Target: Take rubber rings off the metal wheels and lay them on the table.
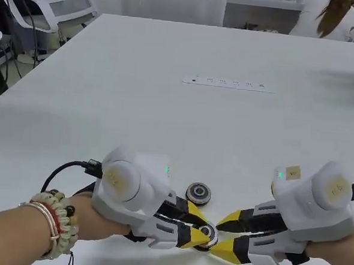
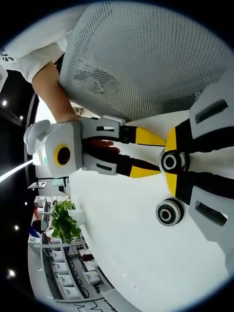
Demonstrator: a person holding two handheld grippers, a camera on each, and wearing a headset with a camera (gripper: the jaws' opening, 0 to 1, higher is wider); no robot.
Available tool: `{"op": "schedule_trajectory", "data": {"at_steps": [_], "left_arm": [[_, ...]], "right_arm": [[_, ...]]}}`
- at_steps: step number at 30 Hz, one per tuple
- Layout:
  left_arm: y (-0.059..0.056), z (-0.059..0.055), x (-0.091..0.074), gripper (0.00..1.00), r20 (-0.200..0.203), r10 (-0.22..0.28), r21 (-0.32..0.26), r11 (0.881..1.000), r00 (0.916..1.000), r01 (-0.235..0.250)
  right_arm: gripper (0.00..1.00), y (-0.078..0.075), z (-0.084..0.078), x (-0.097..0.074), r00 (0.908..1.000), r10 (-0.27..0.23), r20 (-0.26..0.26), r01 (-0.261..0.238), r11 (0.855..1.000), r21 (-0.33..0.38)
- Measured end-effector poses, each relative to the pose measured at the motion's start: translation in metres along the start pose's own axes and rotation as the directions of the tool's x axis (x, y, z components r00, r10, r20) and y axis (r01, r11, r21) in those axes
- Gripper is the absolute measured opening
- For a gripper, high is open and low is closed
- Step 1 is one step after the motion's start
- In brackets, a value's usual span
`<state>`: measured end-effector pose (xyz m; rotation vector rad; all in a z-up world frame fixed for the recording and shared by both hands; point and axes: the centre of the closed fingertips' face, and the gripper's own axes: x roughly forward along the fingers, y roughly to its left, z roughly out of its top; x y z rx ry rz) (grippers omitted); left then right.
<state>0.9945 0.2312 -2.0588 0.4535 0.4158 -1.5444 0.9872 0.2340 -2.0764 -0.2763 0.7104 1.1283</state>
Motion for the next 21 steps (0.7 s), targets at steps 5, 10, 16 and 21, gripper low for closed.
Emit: {"op": "schedule_trajectory", "data": {"at_steps": [5,10,16,21], "left_arm": [[-0.0006,-0.0001,0.0000,0.08,-0.001,-0.002,0.010,1.000,1.0000,0.002],[-0.0002,-0.0008,0.0001,0.08,0.000,-0.002,0.005,1.000,1.0000,0.002],[-0.0004,-0.0014,-0.0001,0.08,-0.003,-0.003,0.011,1.000,1.0000,0.003],[0.0000,-0.0014,-0.0004,0.08,-0.001,-0.004,0.015,1.000,1.0000,0.004]], "right_arm": [[0.19,0.0004,0.0000,0.0008,1.0000,0.003,-0.002,-0.003,1.000,-0.012],[0.17,0.0007,-0.0002,0.0000,1.0000,-0.001,-0.009,0.001,0.998,-0.055],[0.08,-0.0001,-0.0044,-0.0016,0.9994,-0.010,-0.034,0.006,0.995,-0.102],[0.05,-0.0008,-0.0056,-0.0026,0.9989,-0.020,-0.043,0.015,0.992,-0.128]]}}
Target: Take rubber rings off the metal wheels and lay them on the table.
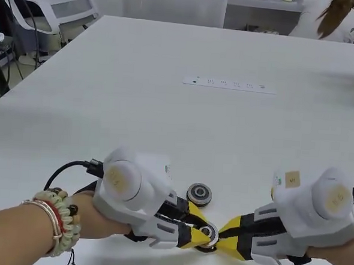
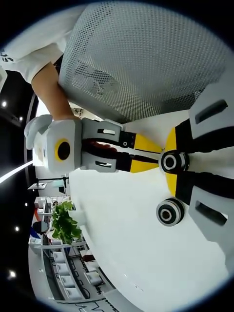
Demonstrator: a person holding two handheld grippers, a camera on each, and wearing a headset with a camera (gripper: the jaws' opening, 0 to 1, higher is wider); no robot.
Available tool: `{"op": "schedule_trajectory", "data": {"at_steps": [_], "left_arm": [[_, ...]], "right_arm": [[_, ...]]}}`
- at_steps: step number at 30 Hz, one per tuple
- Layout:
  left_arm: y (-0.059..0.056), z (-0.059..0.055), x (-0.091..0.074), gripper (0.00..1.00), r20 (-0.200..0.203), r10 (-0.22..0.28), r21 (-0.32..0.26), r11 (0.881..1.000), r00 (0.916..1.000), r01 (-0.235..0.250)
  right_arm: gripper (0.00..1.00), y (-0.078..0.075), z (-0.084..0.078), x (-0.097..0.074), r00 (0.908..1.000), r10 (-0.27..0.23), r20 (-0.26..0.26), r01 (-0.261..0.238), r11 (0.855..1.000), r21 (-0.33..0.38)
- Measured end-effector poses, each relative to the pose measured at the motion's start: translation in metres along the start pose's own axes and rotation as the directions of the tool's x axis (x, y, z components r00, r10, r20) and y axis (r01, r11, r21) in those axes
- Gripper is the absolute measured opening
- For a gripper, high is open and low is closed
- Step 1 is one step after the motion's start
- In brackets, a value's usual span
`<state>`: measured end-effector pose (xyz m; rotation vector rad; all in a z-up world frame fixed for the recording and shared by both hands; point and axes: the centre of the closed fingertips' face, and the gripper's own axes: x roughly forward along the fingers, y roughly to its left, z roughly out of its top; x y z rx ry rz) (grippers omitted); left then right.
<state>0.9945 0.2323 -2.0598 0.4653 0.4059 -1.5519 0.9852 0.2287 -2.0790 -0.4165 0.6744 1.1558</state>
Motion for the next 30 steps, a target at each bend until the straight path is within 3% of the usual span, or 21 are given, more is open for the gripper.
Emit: {"op": "schedule_trajectory", "data": {"at_steps": [7,14,17,20,22,25,28,30], "left_arm": [[0.002,0.000,0.000,0.08,0.003,0.005,-0.002,1.000,1.0000,-0.005],[0.004,0.000,0.000,0.08,0.002,0.018,-0.003,1.000,0.9998,-0.018],[0.004,0.000,0.000,0.08,0.002,0.019,-0.003,1.000,0.9998,-0.018],[0.004,0.000,0.000,0.08,0.002,0.020,-0.006,1.000,0.9998,-0.020],[0.004,0.000,0.000,0.08,0.002,0.021,-0.005,1.000,0.9998,-0.021],[0.005,-0.001,0.000,0.08,0.002,0.024,-0.006,1.000,0.9997,-0.024],[0.005,0.000,0.000,0.08,0.003,0.028,-0.008,1.000,0.9996,-0.028],[0.005,0.000,0.000,0.08,0.003,0.029,-0.007,1.000,0.9996,-0.029]], "right_arm": [[0.00,-0.003,-0.001,0.000,0.9997,-0.019,-0.017,0.019,1.000,-0.006],[0.00,-0.008,-0.002,0.001,0.9987,-0.038,-0.032,0.042,0.993,0.107],[0.00,-0.009,-0.002,0.000,0.9990,-0.033,-0.029,0.038,0.978,0.204],[0.00,-0.011,-0.002,-0.001,0.9994,-0.026,-0.025,0.032,0.947,0.318],[0.00,-0.014,0.001,-0.003,0.9994,-0.036,-0.001,0.034,0.944,0.328],[0.00,-0.015,0.003,-0.007,0.9993,-0.029,0.024,0.017,0.911,0.412],[0.00,-0.017,0.007,-0.009,0.9982,-0.031,0.051,0.004,0.893,0.450],[0.00,-0.017,0.006,-0.008,0.9987,-0.026,0.043,0.003,0.882,0.471]]}}
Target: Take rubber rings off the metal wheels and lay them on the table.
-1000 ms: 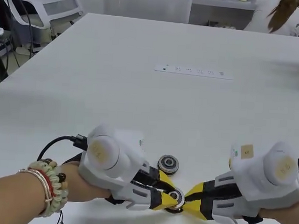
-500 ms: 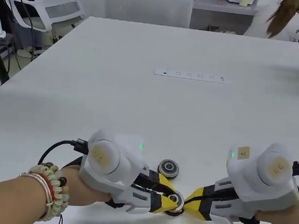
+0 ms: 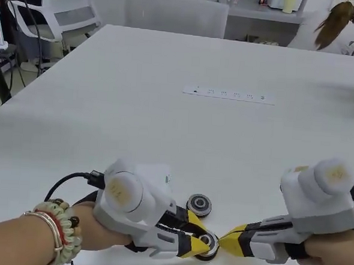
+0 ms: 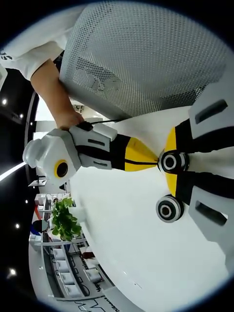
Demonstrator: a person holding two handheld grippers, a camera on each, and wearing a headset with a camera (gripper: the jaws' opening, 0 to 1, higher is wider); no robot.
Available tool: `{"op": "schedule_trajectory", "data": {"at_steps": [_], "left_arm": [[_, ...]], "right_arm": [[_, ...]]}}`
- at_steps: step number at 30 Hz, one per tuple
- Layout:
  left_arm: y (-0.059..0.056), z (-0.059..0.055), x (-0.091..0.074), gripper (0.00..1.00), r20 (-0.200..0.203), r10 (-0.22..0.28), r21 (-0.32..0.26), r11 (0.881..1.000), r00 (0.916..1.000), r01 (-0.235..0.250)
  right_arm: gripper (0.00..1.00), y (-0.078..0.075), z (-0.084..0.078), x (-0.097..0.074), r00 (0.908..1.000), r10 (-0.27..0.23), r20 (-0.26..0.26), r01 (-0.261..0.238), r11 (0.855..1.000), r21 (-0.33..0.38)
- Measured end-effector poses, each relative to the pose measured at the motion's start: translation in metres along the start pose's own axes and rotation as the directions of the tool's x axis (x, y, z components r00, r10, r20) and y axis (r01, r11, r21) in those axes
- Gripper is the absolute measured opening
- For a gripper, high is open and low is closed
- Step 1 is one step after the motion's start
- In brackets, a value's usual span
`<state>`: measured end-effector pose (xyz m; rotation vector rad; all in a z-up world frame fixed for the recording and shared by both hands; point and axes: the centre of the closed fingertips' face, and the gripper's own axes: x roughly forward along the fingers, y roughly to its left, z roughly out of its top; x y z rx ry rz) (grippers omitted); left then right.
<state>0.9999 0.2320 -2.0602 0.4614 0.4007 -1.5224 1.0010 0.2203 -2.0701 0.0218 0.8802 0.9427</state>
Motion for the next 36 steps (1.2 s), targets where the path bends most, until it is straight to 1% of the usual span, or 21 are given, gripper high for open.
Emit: {"op": "schedule_trajectory", "data": {"at_steps": [1,2,3,4,6,7,8,9,10,11,13,14,15,17,18,19,24,27,29,33,36], "left_arm": [[0.000,0.000,0.000,0.08,0.000,0.000,-0.001,1.000,1.0000,0.000],[0.000,0.000,0.000,0.08,0.002,0.000,-0.001,1.000,1.0000,0.000],[0.000,0.000,0.000,0.08,0.002,0.000,-0.002,1.000,1.0000,0.000],[0.000,0.000,0.000,0.08,0.003,-0.001,-0.001,1.000,1.0000,0.001],[0.000,0.000,0.000,0.08,0.003,-0.001,-0.001,1.000,1.0000,0.001],[0.000,0.000,0.000,0.08,0.003,0.000,-0.001,1.000,1.0000,0.000],[0.000,0.000,0.000,0.08,0.003,0.002,-0.001,1.000,1.0000,-0.002],[0.000,0.000,0.000,0.08,0.004,0.003,-0.004,1.000,1.0000,-0.003],[0.000,0.000,0.000,0.08,0.005,0.003,-0.005,1.000,1.0000,-0.003],[0.000,0.000,0.000,0.08,0.006,0.004,-0.005,1.000,1.0000,-0.004],[0.000,0.000,0.000,0.08,0.006,0.004,-0.005,1.000,1.0000,-0.004],[0.000,0.000,0.000,0.08,0.006,0.003,-0.005,1.000,1.0000,-0.003],[0.000,0.000,0.000,0.08,0.005,0.003,-0.005,1.000,1.0000,-0.003],[0.000,0.000,0.000,0.08,0.004,0.002,-0.005,1.000,1.0000,-0.002],[0.000,0.000,0.000,0.08,0.003,0.002,-0.006,1.000,1.0000,-0.002],[0.001,0.000,0.000,0.08,0.003,0.001,-0.004,1.000,1.0000,-0.001],[0.001,0.000,0.000,0.08,-0.004,-0.001,-0.002,1.000,1.0000,0.001],[0.001,0.000,0.000,0.08,-0.005,0.000,-0.003,1.000,1.0000,0.000],[0.001,0.000,0.000,0.08,-0.004,0.000,-0.004,1.000,1.0000,0.000],[0.001,0.000,0.000,0.08,-0.005,0.001,-0.003,1.000,1.0000,-0.001],[0.001,0.000,0.000,0.08,-0.005,0.001,-0.002,1.000,1.0000,-0.001]], "right_arm": [[0.00,0.000,-0.001,0.000,1.0000,0.000,0.000,0.000,1.000,0.002],[0.00,0.000,-0.002,0.001,1.0000,-0.003,-0.006,0.003,1.000,0.020],[0.00,-0.001,-0.004,0.001,0.9999,-0.006,-0.012,0.007,0.998,0.058],[0.00,0.001,-0.002,0.001,1.0000,0.005,-0.001,-0.005,0.995,0.096],[0.00,0.000,0.000,0.001,0.9999,0.008,0.010,-0.010,0.988,0.156],[0.00,-0.001,0.000,0.001,0.9999,0.005,0.011,-0.007,0.988,0.155],[0.00,-0.002,0.001,0.001,0.9997,0.003,0.025,-0.007,0.987,0.163],[0.00,-0.002,0.000,0.001,0.9997,0.006,0.023,-0.010,0.983,0.182],[0.00,-0.002,0.000,0.002,0.9997,0.008,0.022,-0.013,0.977,0.214],[0.00,-0.003,0.000,0.002,0.9997,0.011,0.023,-0.016,0.976,0.219],[0.00,-0.001,0.000,0.001,0.9994,0.025,0.024,-0.031,0.967,0.254],[0.00,0.001,0.002,0.000,0.9986,0.035,0.040,-0.046,0.954,0.296],[0.00,0.003,0.003,0.000,0.9977,0.049,0.047,-0.062,0.946,0.318],[0.00,0.002,0.003,0.000,0.9980,0.043,0.046,-0.055,0.950,0.309],[0.00,0.002,0.003,0.000,0.9982,0.040,0.045,-0.052,0.949,0.311],[0.00,0.003,0.003,0.000,0.9979,0.045,0.046,-0.057,0.945,0.321],[0.00,0.006,0.006,0.001,0.9971,0.055,0.053,-0.069,0.943,0.326],[0.00,0.009,0.008,0.001,0.9968,0.057,0.056,-0.072,0.945,0.319],[0.00,0.007,0.008,0.001,0.9966,0.059,0.058,-0.074,0.945,0.318],[0.00,0.012,0.008,0.000,0.9964,0.060,0.061,-0.076,0.944,0.321],[0.00,0.016,0.010,0.000,0.9962,0.062,0.062,-0.078,0.946,0.314]]}}
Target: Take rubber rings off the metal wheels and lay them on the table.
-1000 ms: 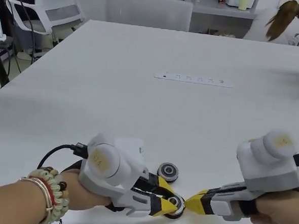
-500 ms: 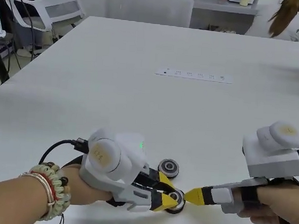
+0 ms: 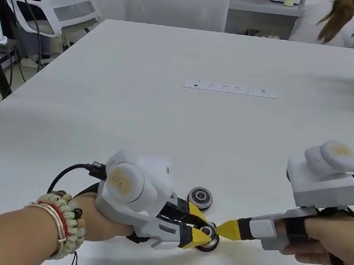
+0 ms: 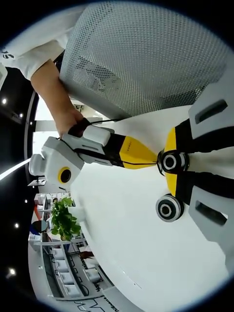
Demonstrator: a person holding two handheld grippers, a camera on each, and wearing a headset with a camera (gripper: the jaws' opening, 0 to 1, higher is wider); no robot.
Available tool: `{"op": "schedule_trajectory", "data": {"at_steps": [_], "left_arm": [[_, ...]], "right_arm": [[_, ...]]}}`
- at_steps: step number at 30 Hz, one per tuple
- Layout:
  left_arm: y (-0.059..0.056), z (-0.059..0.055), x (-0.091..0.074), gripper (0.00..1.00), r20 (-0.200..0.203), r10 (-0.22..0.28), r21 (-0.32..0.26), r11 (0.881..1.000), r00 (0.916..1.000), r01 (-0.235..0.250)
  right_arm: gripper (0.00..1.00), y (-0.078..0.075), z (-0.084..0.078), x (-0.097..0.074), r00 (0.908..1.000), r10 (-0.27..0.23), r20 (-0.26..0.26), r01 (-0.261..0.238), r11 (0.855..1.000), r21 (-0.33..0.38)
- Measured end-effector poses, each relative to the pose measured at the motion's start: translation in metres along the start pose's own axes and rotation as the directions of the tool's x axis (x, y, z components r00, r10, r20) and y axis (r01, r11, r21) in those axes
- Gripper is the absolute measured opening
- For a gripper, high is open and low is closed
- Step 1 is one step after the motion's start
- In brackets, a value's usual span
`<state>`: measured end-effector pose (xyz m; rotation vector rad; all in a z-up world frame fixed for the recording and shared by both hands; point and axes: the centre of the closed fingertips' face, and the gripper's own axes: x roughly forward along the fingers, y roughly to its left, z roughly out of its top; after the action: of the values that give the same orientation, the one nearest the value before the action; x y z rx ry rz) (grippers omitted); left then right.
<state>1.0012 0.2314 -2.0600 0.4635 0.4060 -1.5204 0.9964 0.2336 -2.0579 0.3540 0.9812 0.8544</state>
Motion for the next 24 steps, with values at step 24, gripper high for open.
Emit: {"op": "schedule_trajectory", "data": {"at_steps": [24], "left_arm": [[0.0003,0.0001,-0.0002,0.08,0.001,0.000,0.001,1.000,1.0000,0.000]], "right_arm": [[0.00,0.0041,0.0029,-0.0004,0.9999,0.012,0.008,-0.012,0.999,-0.035]]}}
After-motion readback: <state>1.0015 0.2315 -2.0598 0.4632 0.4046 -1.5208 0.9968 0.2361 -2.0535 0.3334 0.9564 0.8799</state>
